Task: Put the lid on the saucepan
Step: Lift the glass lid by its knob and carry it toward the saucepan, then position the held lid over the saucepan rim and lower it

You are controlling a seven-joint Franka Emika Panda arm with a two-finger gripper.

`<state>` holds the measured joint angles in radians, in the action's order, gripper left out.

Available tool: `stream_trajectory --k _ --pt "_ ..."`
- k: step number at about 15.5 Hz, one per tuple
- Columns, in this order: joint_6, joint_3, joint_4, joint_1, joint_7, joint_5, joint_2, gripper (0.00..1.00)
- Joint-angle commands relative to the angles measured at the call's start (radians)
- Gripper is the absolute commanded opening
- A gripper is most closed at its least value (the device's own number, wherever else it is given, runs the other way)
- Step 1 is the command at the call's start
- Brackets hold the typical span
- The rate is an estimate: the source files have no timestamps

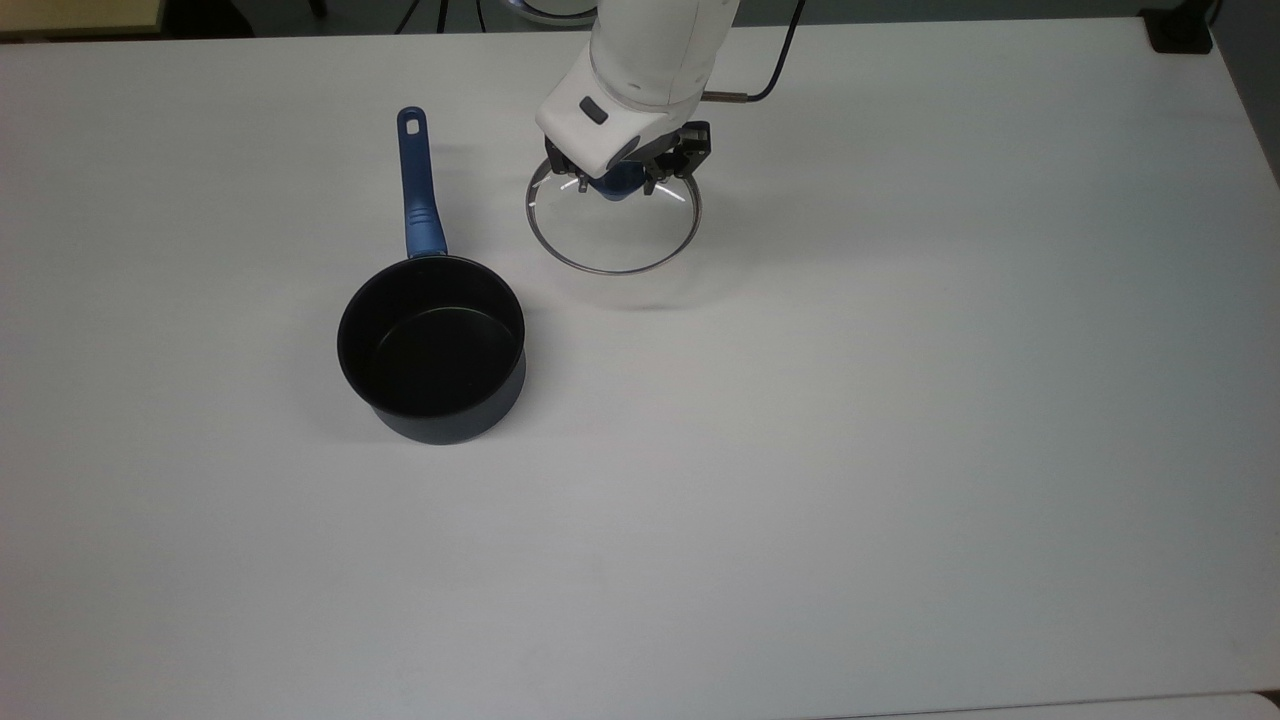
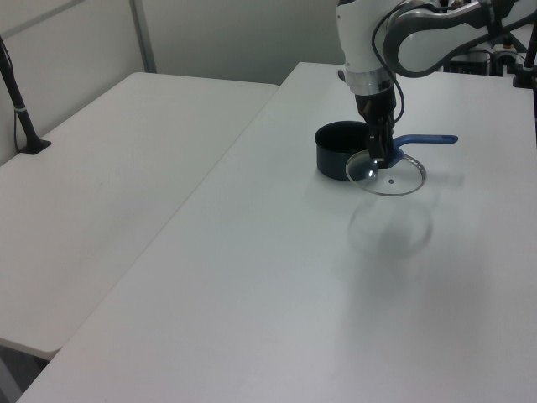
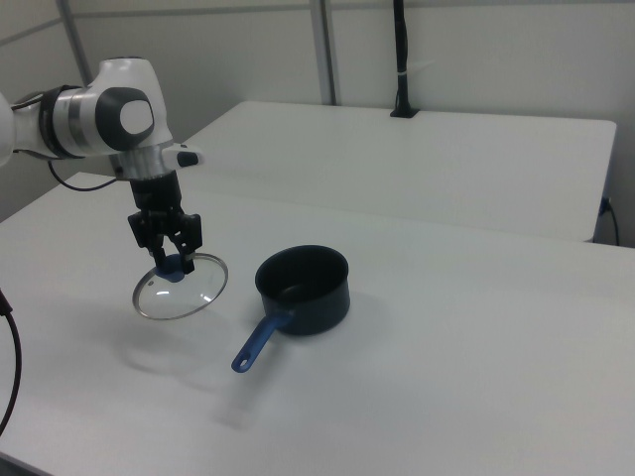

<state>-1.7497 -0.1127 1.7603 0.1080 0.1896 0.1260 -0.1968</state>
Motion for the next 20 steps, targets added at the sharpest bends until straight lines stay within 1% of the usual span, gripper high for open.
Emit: stream_trajectory --k 1,7,9,13,17,20 --pt "0.036 0.022 -0.045 -0.004 -0.013 -0.014 0.013 0.57" --pt "0.039 0.028 -0.09 -0.031 -0.021 -0.014 -0.01 0.57" --pt "0.041 0.044 -0.111 -0.031 -0.022 -0.014 -0.021 0.57" --pt "0.038 0.073 -0.122 -0.033 -0.039 -0.017 -0.023 0.57" --pt "0.039 0.109 -0.183 -0.053 -0.067 -0.045 -0.049 0.57" --pt "0.038 0.129 -0.219 -0.056 -0.07 -0.043 -0.084 0.57"
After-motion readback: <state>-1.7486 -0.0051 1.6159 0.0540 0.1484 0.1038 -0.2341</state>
